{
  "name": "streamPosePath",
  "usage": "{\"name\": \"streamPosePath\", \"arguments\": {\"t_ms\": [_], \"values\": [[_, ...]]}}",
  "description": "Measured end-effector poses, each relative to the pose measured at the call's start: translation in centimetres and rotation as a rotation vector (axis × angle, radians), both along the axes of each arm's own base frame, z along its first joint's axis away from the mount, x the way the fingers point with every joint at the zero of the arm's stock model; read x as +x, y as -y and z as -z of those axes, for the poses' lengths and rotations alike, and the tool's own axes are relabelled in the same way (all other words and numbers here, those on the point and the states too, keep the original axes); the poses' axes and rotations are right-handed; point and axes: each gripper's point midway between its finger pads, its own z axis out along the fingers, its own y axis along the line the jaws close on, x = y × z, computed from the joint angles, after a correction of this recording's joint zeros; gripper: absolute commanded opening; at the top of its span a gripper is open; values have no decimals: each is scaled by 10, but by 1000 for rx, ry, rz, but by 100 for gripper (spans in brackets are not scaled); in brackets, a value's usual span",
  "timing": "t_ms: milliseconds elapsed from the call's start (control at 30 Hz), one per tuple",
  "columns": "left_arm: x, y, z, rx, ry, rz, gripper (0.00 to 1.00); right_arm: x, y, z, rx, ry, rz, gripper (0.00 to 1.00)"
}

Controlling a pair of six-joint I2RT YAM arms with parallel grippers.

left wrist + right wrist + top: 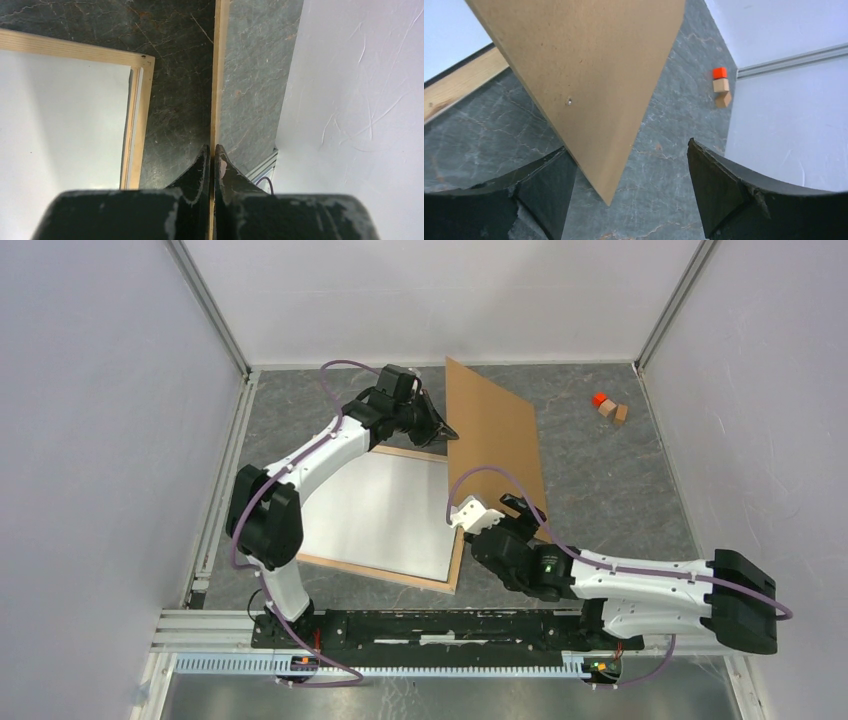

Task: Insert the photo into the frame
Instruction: Turn over the photo frame item at the center of the board.

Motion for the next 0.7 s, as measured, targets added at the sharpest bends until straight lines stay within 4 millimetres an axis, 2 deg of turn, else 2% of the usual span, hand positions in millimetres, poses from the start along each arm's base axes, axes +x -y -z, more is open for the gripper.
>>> {"name": "streamPosePath", "arguments": {"t_ms": [200,333,500,567,667,700], "values": [[-4,1,-5,-6,-8,17,2,9,2,5,-33,88,36,84],[-6,2,-5,-14,-16,29,2,15,0,7,-37,154,54,74],[-10,5,-9,-37,-22,56,2,22,-1,-4,-24,228,96,59],[-9,5,-12,-45,-14,58,3,23,0,-9,-21,251,107,48],[-10,2,-17,-53,0,54,13,25,0,-13,-13,266,107,31],[-11,1,-21,-54,6,51,21,25,-1,-14,-8,269,105,26]]}}
